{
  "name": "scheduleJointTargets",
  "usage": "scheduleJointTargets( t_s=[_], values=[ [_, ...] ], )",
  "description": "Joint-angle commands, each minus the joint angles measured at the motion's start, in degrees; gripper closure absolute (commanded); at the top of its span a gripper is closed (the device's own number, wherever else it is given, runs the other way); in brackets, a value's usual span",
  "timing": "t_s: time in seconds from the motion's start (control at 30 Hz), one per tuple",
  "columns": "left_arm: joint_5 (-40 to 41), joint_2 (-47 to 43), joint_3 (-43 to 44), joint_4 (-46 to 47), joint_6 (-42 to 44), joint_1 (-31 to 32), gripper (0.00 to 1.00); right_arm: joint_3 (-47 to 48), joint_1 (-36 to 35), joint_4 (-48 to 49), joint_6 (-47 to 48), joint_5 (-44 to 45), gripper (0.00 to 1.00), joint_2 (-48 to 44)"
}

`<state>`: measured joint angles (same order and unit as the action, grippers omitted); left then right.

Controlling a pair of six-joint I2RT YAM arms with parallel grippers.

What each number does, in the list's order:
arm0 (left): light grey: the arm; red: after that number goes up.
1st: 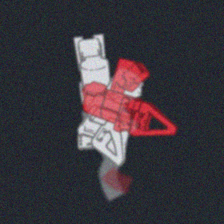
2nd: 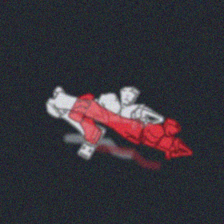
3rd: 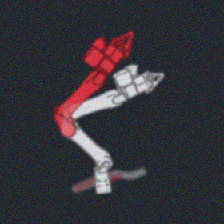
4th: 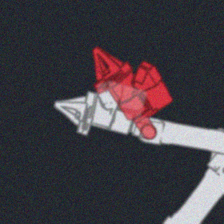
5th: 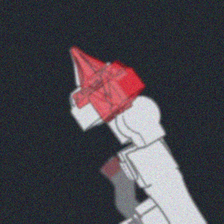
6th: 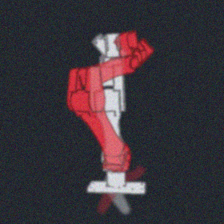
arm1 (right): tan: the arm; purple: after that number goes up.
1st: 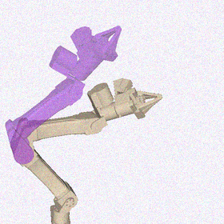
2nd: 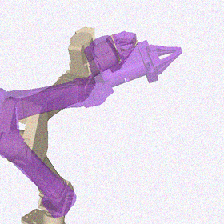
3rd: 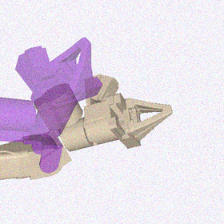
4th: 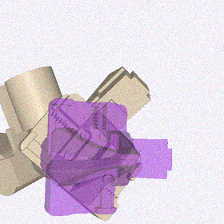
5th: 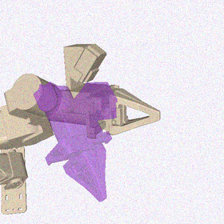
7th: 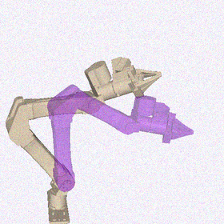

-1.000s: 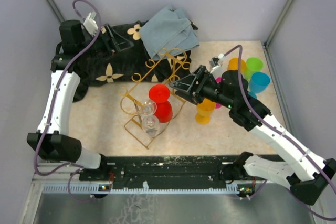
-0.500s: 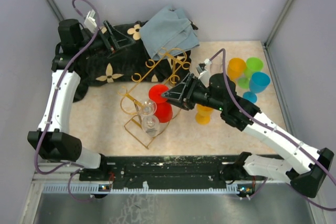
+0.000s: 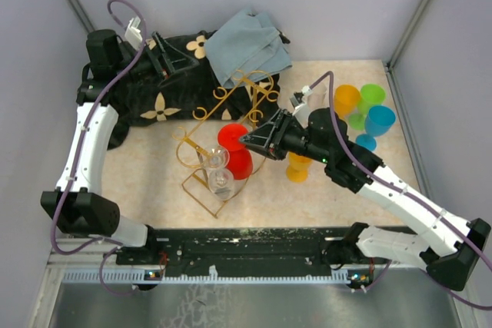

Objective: Take the wine glass off the wine glass rack
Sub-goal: Pick up the wine glass from the wine rack.

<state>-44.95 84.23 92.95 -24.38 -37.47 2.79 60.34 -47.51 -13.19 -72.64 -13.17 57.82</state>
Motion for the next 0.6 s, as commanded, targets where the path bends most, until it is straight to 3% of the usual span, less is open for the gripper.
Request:
scheduleJointTargets(
  t_s=[0.0,0.2,0.57],
  values=[
    [-1.39,-1.08,-0.18,1.12,0.25,-0.41,0.00,-0.60,-0.77,3.11,0.09,-0.07,0.72,-0.75],
    [-1.53,-1.32,-0.25,0.74,0.39,-0.44,0.00,-0.79,-0.76,3.09,-0.09,-0.16,1.00,-0.91],
    [-1.98,-0.96,-0.23,1.00,-0.20,-0.46,0.00,-0.03,-0.79,-0.14,-0.71,2.43,1.00,-5.18]
  ],
)
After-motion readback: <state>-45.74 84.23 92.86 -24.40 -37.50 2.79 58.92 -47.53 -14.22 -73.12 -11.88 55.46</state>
